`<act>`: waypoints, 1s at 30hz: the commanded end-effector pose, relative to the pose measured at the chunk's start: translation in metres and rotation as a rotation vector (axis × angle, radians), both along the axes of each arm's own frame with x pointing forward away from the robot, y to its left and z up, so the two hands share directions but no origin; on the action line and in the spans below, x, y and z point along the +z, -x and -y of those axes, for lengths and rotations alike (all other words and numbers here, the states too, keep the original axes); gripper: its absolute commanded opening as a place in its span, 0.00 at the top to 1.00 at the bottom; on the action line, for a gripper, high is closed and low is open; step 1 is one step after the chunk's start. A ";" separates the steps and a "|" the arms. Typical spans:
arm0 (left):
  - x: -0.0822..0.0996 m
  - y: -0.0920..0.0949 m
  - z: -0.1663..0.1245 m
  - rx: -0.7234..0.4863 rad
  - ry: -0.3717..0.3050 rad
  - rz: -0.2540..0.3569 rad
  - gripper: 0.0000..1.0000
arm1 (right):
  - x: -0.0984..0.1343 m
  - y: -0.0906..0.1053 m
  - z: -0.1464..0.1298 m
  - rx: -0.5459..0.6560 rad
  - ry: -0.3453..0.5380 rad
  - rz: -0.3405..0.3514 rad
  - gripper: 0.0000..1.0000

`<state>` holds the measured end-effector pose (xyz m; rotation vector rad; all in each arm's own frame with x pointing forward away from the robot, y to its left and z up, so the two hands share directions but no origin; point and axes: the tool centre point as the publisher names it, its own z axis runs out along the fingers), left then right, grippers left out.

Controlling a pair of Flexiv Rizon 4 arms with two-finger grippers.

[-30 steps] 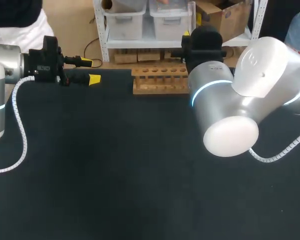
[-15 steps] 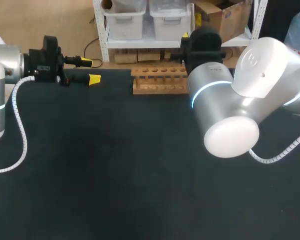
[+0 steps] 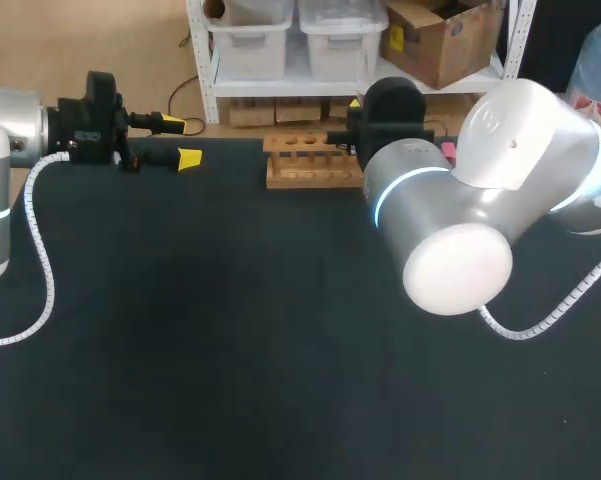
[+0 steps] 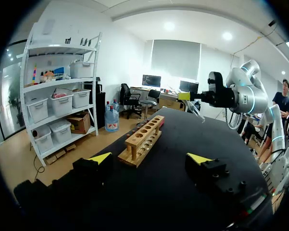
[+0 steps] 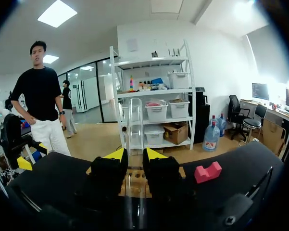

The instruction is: Grasp the test tube, adjust it, and insert it.

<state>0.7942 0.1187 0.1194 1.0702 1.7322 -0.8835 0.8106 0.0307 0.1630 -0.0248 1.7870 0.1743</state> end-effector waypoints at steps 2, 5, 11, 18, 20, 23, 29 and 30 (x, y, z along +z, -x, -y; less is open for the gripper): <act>-0.001 0.001 0.000 0.003 0.003 0.005 0.00 | -0.015 -0.013 -0.005 -0.019 0.022 -0.019 1.00; -0.001 0.001 0.000 0.003 0.003 0.005 0.00 | -0.025 -0.016 -0.004 -0.035 0.032 -0.032 1.00; -0.001 0.001 0.000 0.003 0.003 0.005 0.00 | -0.043 -0.015 -0.007 -0.048 0.050 -0.079 1.00; -0.001 0.001 0.000 0.003 0.003 0.005 0.00 | -0.065 -0.016 -0.008 -0.076 0.071 -0.143 1.00; -0.001 0.001 0.000 0.003 0.003 0.005 0.00 | -0.070 -0.018 -0.007 -0.094 0.085 -0.156 1.00; -0.001 0.001 0.000 0.003 0.003 0.005 0.00 | -0.073 -0.022 -0.005 -0.107 0.089 -0.164 1.00; -0.001 0.001 0.000 0.003 0.003 0.005 0.00 | -0.081 -0.026 -0.003 -0.105 0.094 -0.182 1.00; -0.001 0.001 0.000 0.003 0.003 0.005 0.00 | -0.083 -0.027 -0.003 -0.103 0.092 -0.187 1.00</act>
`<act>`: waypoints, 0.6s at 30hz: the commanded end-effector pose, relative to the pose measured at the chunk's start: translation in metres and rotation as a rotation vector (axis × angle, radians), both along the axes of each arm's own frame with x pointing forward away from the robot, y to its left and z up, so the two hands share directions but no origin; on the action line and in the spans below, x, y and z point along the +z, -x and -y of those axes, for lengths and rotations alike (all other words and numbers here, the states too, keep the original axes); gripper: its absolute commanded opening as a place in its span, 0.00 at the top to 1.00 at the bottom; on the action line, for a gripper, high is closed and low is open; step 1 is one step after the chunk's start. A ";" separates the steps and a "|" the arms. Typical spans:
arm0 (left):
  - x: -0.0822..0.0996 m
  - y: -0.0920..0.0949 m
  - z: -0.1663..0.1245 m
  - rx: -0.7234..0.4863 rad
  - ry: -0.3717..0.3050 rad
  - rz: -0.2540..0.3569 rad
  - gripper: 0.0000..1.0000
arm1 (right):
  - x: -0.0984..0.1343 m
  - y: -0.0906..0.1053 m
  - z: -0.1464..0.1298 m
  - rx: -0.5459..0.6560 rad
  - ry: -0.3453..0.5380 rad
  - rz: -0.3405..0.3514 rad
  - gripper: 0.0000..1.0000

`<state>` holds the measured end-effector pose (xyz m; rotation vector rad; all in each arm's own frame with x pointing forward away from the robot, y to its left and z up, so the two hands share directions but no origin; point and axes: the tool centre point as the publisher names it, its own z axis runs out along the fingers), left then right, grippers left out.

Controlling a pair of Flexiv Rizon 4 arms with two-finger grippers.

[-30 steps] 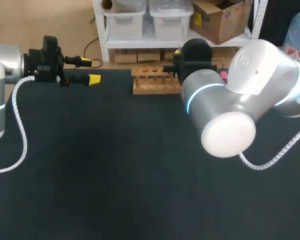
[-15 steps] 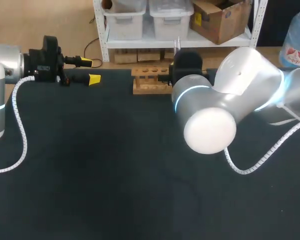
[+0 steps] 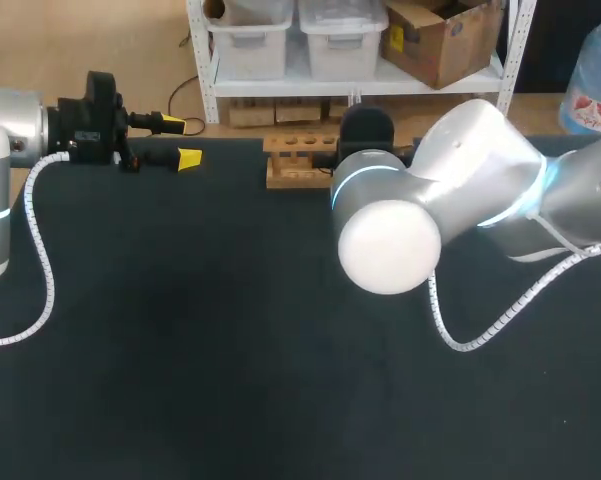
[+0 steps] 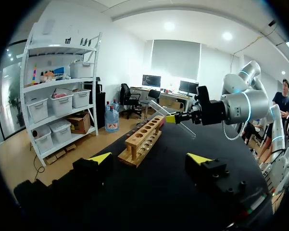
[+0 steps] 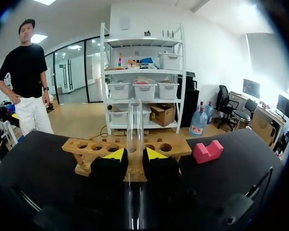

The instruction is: Grasp the test tube, adjust it, and insert it.

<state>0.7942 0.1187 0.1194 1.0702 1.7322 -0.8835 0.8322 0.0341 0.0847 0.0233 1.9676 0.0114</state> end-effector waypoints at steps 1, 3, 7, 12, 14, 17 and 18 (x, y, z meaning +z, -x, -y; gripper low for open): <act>-0.001 0.001 0.000 0.003 0.003 0.005 0.00 | -0.007 -0.006 0.001 0.008 -0.001 -0.014 1.00; -0.001 0.001 0.000 0.003 0.003 0.005 0.00 | -0.011 -0.007 0.001 0.013 0.003 -0.025 1.00; -0.001 0.001 0.000 0.003 0.003 0.005 0.00 | -0.018 -0.008 0.004 0.017 0.003 -0.042 1.00; -0.001 0.001 0.000 0.003 0.003 0.005 0.00 | -0.022 -0.014 0.007 0.007 -0.004 -0.052 1.00; -0.001 0.001 0.000 0.003 0.003 0.005 0.00 | -0.023 -0.016 0.008 0.009 -0.002 -0.056 1.00; -0.001 0.001 0.000 0.003 0.003 0.005 0.00 | -0.025 -0.017 0.008 0.015 -0.001 -0.066 1.00; -0.001 0.001 0.000 0.003 0.003 0.005 0.00 | -0.026 -0.018 0.008 0.016 -0.001 -0.068 1.00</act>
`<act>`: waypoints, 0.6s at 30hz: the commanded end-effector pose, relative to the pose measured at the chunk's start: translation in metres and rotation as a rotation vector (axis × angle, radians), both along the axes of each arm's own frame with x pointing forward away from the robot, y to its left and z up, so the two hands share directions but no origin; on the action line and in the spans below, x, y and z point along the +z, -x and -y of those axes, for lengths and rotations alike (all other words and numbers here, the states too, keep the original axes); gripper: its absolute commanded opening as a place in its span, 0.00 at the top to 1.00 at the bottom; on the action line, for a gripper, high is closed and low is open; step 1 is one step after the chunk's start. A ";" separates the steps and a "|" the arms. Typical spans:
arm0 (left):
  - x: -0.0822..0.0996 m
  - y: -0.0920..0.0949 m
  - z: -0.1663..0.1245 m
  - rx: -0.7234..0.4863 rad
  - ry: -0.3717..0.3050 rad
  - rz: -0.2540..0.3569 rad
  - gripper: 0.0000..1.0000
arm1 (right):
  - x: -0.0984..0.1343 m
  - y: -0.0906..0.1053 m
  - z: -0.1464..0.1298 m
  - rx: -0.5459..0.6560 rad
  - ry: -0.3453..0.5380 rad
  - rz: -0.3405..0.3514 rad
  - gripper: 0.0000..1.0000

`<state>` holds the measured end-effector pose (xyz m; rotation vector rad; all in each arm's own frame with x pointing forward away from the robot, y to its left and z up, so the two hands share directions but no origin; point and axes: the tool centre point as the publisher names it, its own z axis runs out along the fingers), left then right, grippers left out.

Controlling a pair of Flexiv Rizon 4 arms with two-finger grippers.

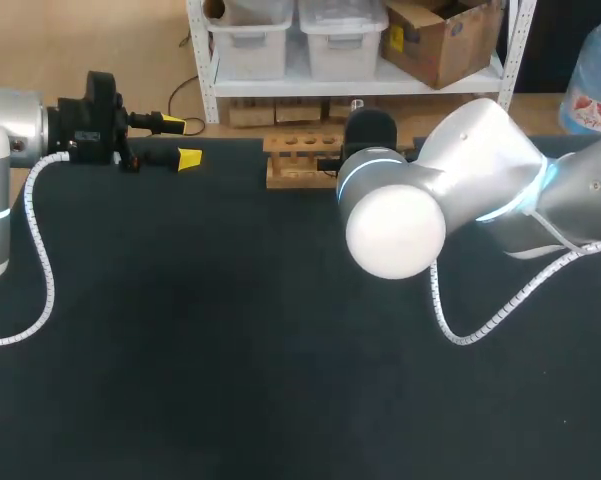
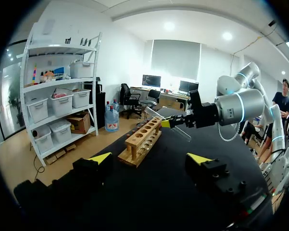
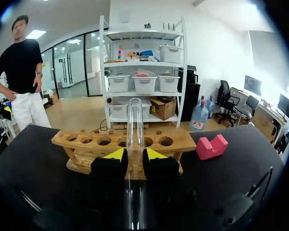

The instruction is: Grasp the test tube, adjust it, and insert it.

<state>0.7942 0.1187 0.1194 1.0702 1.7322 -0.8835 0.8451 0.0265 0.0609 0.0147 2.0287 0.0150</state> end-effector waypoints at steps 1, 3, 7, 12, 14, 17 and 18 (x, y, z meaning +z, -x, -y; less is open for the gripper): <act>-0.001 0.001 0.000 0.003 0.003 0.005 0.00 | -0.002 -0.005 0.001 0.009 -0.004 -0.012 1.00; -0.001 0.001 0.000 0.003 0.003 0.005 0.00 | -0.004 -0.004 0.000 0.010 -0.006 -0.017 1.00; -0.001 0.001 0.000 0.003 0.003 0.005 0.00 | -0.007 -0.004 0.001 0.011 -0.009 -0.031 1.00; -0.001 0.001 0.000 0.003 0.003 0.005 0.00 | -0.010 -0.004 0.002 0.004 -0.021 -0.051 1.00; -0.001 0.001 0.000 0.003 0.003 0.005 0.00 | -0.012 -0.004 0.002 0.004 -0.022 -0.055 1.00; -0.001 0.001 0.000 0.003 0.003 0.005 0.00 | -0.014 -0.004 0.002 0.007 -0.025 -0.065 1.00; -0.001 0.001 0.000 0.003 0.003 0.005 0.00 | -0.014 -0.004 0.002 0.009 -0.027 -0.069 1.00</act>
